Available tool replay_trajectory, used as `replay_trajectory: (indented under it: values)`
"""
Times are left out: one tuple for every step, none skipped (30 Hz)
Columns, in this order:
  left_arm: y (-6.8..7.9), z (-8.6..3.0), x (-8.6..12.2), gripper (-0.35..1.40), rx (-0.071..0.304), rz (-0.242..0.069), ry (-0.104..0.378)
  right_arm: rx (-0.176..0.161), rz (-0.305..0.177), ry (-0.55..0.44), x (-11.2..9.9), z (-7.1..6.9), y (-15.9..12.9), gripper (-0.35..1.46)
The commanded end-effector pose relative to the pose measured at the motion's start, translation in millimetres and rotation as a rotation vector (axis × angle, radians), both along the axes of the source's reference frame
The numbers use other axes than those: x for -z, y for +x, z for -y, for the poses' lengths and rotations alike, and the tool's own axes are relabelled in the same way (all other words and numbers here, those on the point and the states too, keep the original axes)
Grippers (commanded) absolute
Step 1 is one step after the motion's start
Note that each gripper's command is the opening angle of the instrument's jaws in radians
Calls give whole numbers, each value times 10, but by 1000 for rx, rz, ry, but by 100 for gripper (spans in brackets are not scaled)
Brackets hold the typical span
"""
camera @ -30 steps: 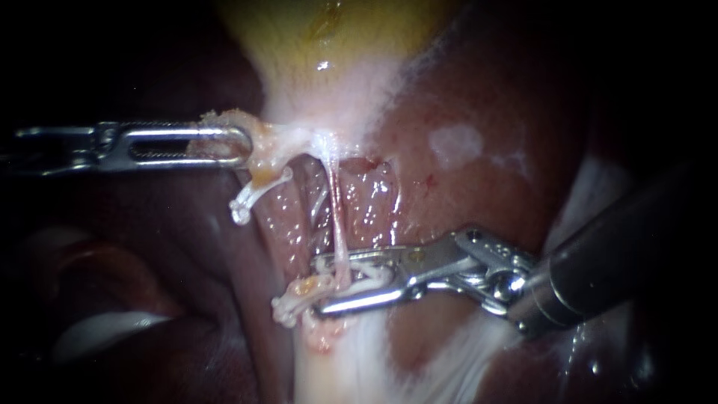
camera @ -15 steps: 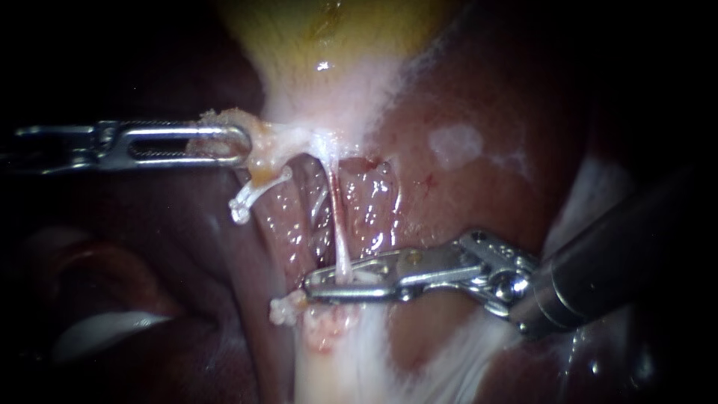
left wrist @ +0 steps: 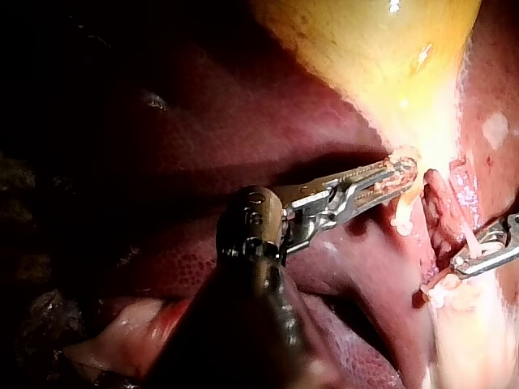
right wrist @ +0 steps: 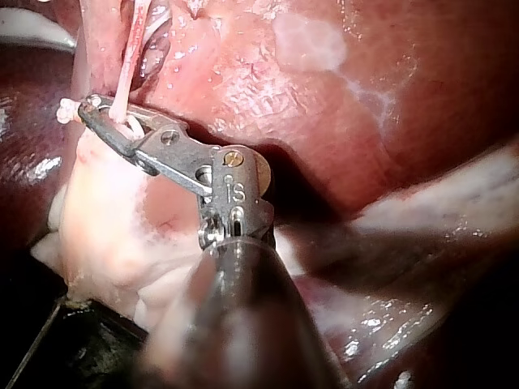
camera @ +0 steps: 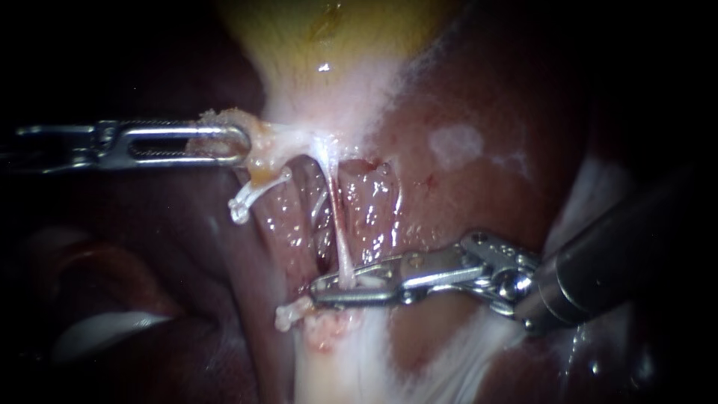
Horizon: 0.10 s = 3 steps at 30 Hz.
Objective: Clipping first clip right tube
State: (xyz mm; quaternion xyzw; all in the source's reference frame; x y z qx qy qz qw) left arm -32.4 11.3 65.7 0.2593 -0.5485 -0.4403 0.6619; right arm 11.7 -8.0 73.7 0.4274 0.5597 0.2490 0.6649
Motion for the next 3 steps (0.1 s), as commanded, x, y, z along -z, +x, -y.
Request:
replay_trajectory:
  values:
    - [0,0,0,-35,0,0,0,-1,0,0,0,0,0,-35]
    - [0,0,0,-35,0,0,0,-1,0,0,0,0,0,-35]
    - [0,0,0,-35,0,0,0,-1,0,0,0,0,0,-35]
